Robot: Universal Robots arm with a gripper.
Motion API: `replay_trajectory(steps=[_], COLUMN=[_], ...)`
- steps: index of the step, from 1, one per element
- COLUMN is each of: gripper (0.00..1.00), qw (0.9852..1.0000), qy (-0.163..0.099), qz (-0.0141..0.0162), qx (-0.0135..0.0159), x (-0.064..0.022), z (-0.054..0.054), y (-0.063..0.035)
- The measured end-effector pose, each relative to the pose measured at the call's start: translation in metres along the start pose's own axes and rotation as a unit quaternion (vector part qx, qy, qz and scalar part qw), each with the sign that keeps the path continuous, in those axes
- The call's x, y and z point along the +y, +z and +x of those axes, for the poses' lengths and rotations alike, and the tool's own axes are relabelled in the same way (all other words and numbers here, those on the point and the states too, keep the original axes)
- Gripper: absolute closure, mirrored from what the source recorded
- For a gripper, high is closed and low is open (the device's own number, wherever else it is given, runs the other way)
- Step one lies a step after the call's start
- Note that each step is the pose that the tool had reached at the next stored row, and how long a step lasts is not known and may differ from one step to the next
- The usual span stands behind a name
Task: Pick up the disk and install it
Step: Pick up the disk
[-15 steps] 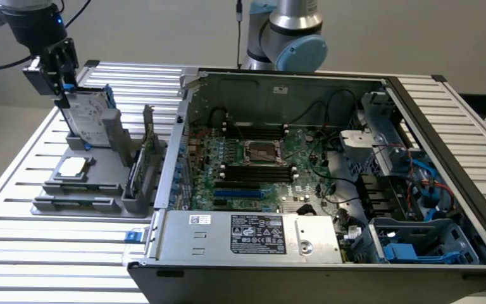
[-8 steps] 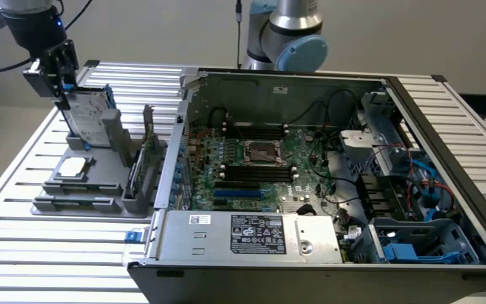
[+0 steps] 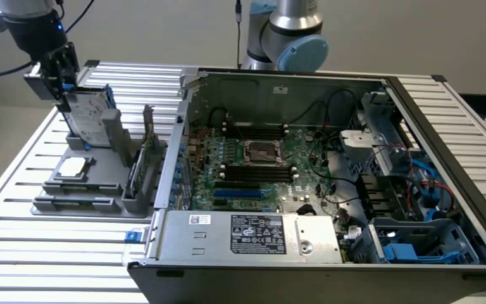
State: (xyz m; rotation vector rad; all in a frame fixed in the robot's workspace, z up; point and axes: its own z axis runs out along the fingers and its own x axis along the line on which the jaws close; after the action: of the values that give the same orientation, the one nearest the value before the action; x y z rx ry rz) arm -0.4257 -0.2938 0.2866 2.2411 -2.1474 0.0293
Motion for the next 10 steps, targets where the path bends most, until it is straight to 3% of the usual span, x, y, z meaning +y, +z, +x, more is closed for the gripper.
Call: replay_trajectory(steps=[10], gripper=[0.40], qw=[1.0000], qy=[0.005], qz=[-0.0006], qx=[-0.0003], x=[-0.0001], z=[-0.0005], y=[0.0028])
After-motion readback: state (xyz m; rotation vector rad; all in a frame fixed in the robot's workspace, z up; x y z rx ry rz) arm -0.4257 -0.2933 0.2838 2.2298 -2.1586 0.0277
